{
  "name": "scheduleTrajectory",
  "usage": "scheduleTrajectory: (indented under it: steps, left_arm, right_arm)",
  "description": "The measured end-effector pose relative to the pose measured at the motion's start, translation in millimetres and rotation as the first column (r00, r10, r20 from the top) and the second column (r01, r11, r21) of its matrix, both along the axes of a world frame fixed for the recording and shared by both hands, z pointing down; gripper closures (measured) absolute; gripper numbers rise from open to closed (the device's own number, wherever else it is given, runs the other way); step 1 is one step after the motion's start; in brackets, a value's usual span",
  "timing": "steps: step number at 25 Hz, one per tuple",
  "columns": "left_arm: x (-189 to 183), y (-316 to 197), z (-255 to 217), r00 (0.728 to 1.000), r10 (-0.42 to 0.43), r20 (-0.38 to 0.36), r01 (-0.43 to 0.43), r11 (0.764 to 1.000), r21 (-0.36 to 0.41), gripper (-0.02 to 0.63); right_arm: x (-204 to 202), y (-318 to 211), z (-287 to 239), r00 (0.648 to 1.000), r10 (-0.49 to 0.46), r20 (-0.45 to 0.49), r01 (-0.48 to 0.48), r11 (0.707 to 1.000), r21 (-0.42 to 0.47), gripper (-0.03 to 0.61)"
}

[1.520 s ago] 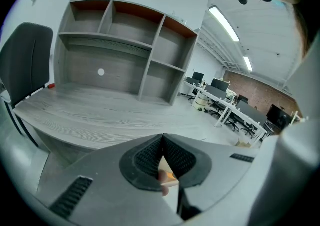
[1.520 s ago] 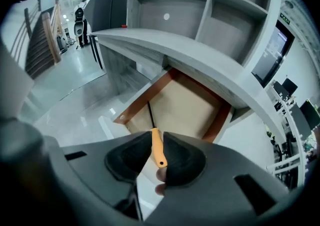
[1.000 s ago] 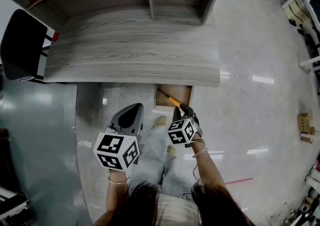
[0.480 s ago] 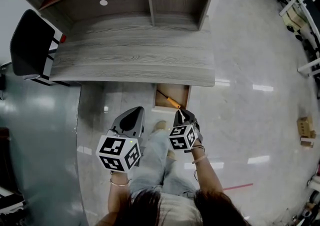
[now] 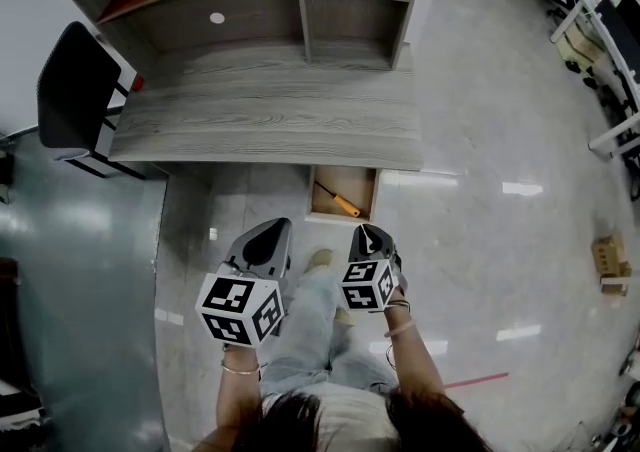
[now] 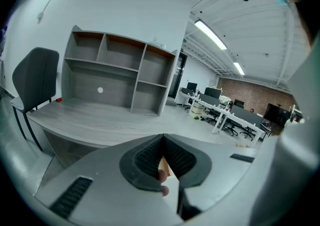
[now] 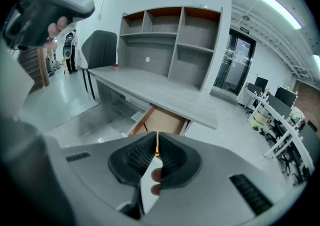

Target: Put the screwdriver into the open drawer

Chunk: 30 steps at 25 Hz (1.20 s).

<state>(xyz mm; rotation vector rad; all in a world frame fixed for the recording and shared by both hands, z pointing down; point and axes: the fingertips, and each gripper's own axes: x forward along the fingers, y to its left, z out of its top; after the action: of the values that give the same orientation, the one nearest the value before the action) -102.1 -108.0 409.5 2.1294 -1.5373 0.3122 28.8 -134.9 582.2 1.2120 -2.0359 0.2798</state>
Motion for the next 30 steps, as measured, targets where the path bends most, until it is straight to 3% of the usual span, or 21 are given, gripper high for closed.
scheduleTrajectory:
  steps: [15, 30]
  left_arm:
    - [7, 55, -26, 1.0, 0.003, 0.007, -0.003, 0.998, 0.062, 0.597]
    - [41, 90, -64, 0.997, 0.064, 0.045, -0.07, 0.987, 0.145, 0.597]
  right_arm:
    - [8, 53, -51, 0.999, 0.001, 0.045, -0.006, 0.995, 0.098, 0.548]
    - [30, 90, -132, 0.989, 0.023, 0.145, -0.057, 0.97, 0.238, 0.548]
